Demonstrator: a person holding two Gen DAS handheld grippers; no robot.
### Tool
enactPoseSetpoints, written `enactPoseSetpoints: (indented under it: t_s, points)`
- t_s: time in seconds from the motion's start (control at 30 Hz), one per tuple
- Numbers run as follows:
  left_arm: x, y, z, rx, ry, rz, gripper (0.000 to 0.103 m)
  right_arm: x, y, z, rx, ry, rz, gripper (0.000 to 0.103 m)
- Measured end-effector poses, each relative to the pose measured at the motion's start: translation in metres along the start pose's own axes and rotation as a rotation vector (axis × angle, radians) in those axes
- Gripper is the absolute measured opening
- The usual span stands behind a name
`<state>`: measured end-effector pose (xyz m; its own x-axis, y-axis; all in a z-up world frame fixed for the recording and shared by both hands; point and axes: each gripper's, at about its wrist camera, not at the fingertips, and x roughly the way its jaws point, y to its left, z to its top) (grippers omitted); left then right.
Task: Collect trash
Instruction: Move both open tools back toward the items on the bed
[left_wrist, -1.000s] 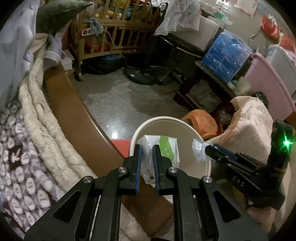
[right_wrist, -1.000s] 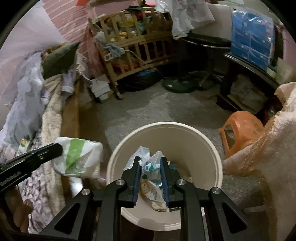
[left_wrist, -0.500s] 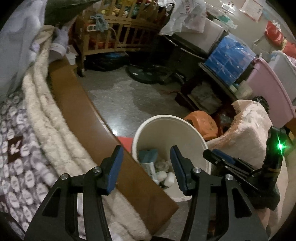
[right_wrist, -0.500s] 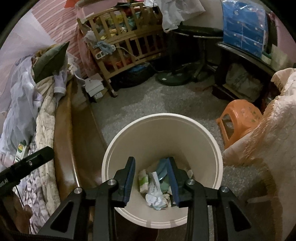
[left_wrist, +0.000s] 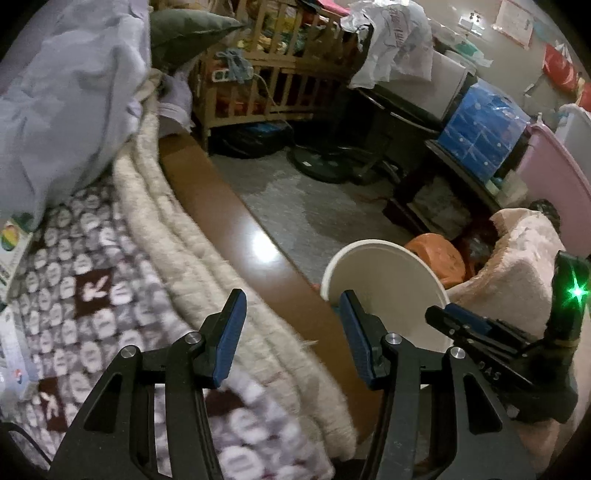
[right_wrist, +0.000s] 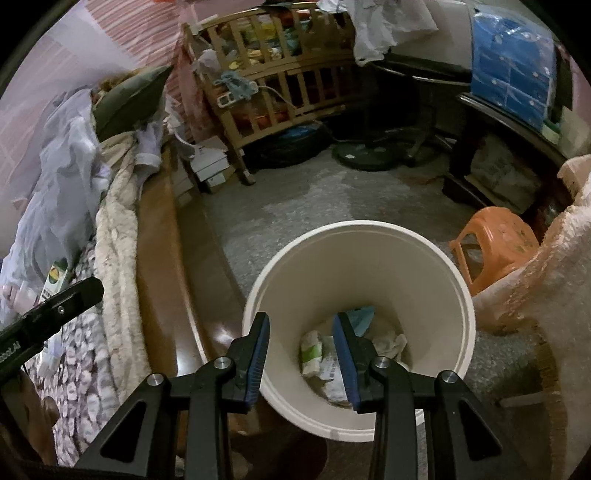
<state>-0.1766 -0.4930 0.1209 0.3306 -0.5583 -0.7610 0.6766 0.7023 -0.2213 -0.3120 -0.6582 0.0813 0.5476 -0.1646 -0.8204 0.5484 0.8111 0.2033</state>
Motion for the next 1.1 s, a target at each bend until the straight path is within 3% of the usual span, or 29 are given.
enactPoseSetpoints:
  t_s: [0.33, 0.6, 1.1]
  points:
    - [-0.032, 0.043, -0.018, -0.038, -0.047, 0.113, 0.051, -0.006, 0.054, -0.005, -0.062, -0.001, 0.061, 0.038]
    - [-0.063, 0.096, -0.032, -0.124, -0.064, 0.228, 0.051, -0.008, 0.109, -0.01, -0.132, -0.003, 0.117, 0.038]
    - [-0.114, 0.172, -0.063, -0.249, -0.105, 0.368, 0.051, -0.011, 0.215, -0.03, -0.281, 0.013, 0.216, 0.039]
